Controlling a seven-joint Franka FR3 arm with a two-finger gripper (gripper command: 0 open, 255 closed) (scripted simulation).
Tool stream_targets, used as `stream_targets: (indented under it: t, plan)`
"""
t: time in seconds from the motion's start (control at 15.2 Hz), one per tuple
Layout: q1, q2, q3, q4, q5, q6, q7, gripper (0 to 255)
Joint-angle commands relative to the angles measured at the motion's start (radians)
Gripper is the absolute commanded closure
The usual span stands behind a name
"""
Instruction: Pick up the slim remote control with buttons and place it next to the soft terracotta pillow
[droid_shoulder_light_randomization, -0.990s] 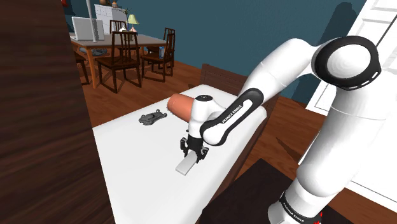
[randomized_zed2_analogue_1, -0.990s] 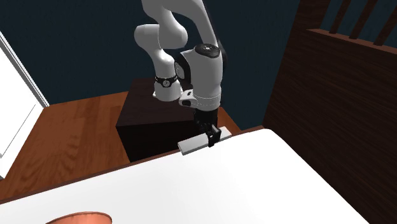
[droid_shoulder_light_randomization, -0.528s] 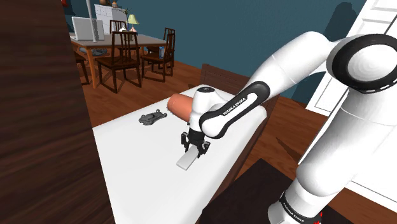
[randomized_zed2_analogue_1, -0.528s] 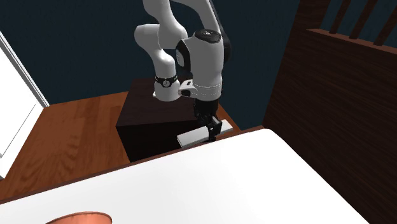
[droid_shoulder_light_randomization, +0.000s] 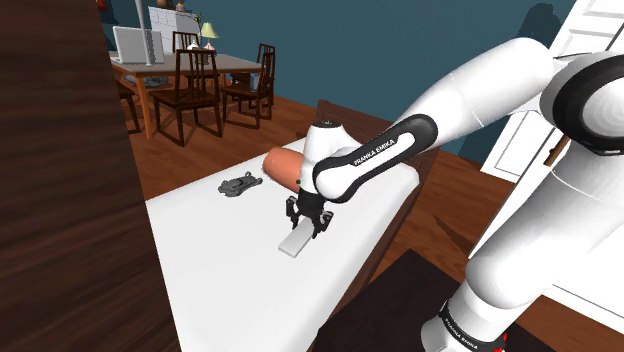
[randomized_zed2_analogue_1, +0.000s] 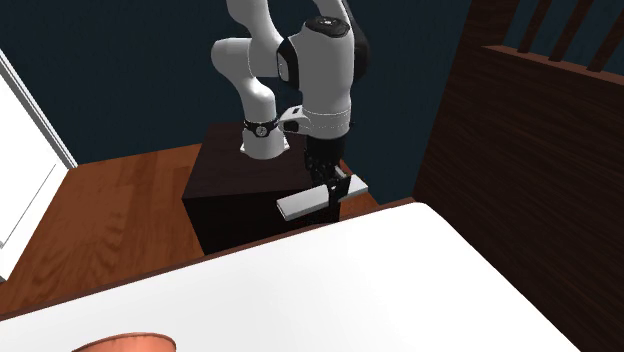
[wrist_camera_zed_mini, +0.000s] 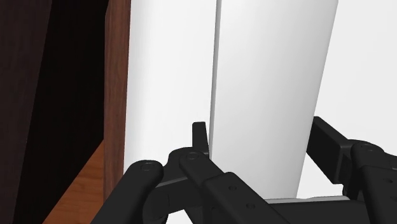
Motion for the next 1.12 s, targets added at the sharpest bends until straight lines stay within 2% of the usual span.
stream_targets:
  t: [0.0, 0.66, 1.06]
  plan:
    - [0.001, -0.025, -0.003, 0.009, 0.018, -0.031, -0.014, 255]
    - [0.01, -0.126, -0.02, 0.06, 0.073, -0.174, -0.056, 255]
    - [-0.067, -0.015, -0.089, 0.167, -0.003, -0.185, -0.147, 255]
